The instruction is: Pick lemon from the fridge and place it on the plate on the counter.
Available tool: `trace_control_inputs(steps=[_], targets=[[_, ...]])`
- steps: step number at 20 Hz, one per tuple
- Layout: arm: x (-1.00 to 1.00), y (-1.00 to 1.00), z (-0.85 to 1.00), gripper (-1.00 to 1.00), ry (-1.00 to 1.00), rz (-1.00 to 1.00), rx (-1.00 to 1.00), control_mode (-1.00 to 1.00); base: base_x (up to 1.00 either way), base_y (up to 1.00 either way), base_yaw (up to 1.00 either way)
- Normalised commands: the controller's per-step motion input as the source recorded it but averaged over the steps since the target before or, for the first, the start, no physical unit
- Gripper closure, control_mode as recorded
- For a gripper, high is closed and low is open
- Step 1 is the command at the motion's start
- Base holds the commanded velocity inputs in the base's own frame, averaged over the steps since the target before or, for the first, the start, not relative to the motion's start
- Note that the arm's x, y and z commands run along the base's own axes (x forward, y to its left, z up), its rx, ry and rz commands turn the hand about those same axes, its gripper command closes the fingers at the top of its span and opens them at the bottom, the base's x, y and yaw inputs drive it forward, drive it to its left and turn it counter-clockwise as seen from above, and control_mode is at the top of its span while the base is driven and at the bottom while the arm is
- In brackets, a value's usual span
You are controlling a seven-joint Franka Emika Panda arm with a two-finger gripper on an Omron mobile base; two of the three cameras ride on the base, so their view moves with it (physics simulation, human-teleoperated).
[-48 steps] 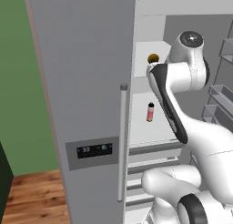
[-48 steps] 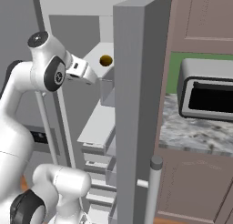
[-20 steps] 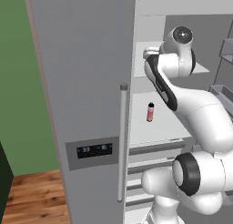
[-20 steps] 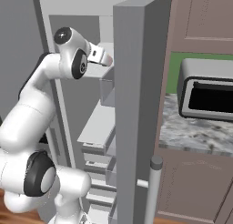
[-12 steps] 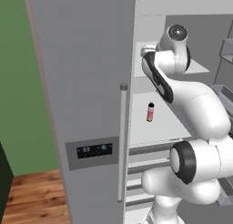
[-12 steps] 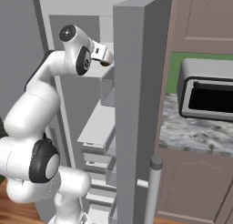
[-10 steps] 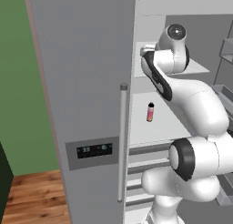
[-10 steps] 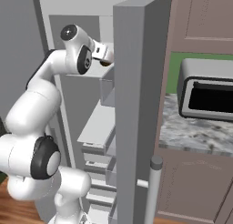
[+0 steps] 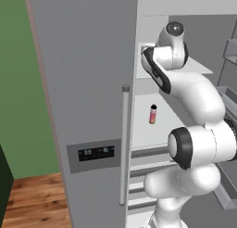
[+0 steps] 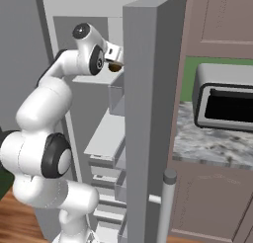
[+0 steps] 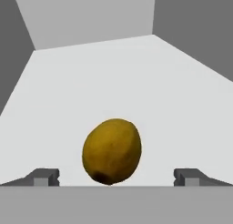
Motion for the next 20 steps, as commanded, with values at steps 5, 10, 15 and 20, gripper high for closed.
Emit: trace_control_inputs(steps=[5, 10, 15, 20], targets=[[0.15, -0.15, -0.17, -1.0, 0.01, 0.0, 0.0, -1.0, 0.0, 0.0, 0.0], [0.21, -0.12, -0.19, -1.0, 0.0, 0.0, 0.0, -1.0, 0.0, 0.0, 0.0], [0.3, -0.01, -0.12, -1.0, 0.0, 0.0, 0.0, -1.0, 0.0, 0.0, 0.0], [0.27, 0.0, -0.14, -1.0, 0.0, 0.0, 0.0, -1.0, 0.0, 0.0, 0.0]])
